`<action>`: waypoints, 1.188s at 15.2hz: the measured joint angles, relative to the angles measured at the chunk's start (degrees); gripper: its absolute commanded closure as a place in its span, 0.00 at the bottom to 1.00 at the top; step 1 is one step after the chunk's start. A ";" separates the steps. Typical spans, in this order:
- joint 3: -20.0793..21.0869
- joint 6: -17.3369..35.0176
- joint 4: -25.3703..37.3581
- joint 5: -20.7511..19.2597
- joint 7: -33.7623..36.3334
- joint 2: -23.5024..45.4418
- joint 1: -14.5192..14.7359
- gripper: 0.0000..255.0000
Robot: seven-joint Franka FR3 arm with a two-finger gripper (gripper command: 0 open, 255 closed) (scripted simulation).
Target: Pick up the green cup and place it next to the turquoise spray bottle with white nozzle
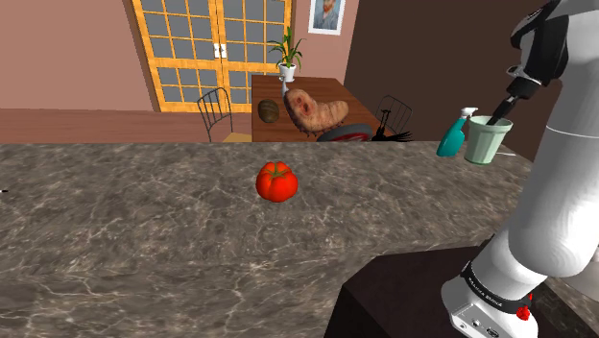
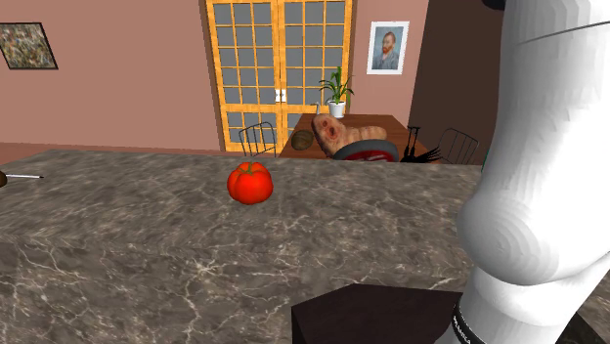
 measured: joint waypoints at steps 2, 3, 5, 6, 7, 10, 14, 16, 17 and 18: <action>0.56 1.29 -1.19 0.64 -0.67 0.69 -0.47 1.00; 0.86 1.96 -1.81 0.98 -1.00 1.05 -0.68 1.00; 1.03 3.26 -3.14 1.27 -1.50 1.30 -0.64 1.00; 1.15 3.80 -3.69 1.44 -1.73 1.45 -0.67 1.00; 1.42 4.45 -4.31 1.75 -2.12 1.77 -0.91 1.00; 2.68 6.05 -5.60 3.05 -3.29 3.16 -2.14 1.00; 3.70 8.42 -7.83 4.24 -4.72 4.29 -2.92 1.00; 4.37 9.58 -8.83 4.99 -5.47 4.99 -3.46 1.00; 4.88 10.12 -9.22 5.51 -5.86 5.51 -3.87 1.00; 5.26 10.53 -9.51 5.89 -6.15 5.89 -4.16 1.00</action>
